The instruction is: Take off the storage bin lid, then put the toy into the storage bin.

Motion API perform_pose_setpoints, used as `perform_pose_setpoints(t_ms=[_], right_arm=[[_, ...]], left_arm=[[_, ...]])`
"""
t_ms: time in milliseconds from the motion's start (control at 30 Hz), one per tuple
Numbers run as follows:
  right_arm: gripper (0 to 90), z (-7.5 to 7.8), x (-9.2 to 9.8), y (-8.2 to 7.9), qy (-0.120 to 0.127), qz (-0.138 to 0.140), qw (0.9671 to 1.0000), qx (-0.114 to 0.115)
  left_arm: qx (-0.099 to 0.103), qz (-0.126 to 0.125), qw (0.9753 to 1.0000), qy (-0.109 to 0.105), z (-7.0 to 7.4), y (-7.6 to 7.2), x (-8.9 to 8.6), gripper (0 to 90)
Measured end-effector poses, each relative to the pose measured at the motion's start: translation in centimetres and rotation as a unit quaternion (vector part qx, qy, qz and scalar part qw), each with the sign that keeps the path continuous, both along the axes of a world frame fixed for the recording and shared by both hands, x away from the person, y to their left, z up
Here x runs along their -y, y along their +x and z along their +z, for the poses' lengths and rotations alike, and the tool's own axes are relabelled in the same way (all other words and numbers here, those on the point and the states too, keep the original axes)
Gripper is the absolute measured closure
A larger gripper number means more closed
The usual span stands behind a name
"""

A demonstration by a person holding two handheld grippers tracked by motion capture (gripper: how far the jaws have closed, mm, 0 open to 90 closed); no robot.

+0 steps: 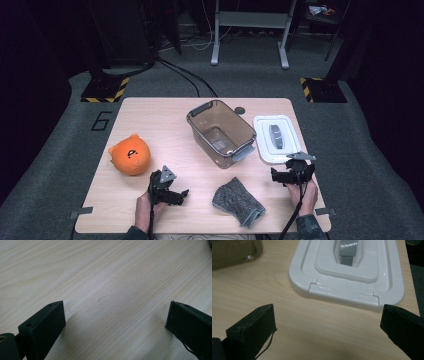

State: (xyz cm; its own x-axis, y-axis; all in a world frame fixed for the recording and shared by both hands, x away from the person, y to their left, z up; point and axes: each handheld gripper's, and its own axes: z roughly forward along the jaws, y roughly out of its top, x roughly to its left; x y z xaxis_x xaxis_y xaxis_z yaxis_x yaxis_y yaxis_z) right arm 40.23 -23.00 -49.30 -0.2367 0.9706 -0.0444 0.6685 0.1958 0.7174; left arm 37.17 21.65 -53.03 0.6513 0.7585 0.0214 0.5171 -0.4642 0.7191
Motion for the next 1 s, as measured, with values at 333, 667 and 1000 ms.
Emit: perform_pose_setpoints(t_ms=[333, 667, 1000], right_arm=[[0.0, -2.5, 0.4, -1.4, -0.008, -0.002, 0.9999, -0.011], [0.0, -3.7, 1.4, -1.5, 0.021, 0.012, 0.9997, -0.007], [0.0, -3.7, 1.2, -1.7, 0.022, -0.001, 0.9997, -0.006]], left_arm=[[0.001, 0.002, 1.0000, 0.000, 0.0, 0.0, 0.0, 1.9], [-0.003, -0.001, 1.0000, 0.000, 0.0, 0.1, 0.0, 1.9], [-0.004, -0.005, 1.0000, 0.000, 0.0, -0.1, -0.4, 1.9]])
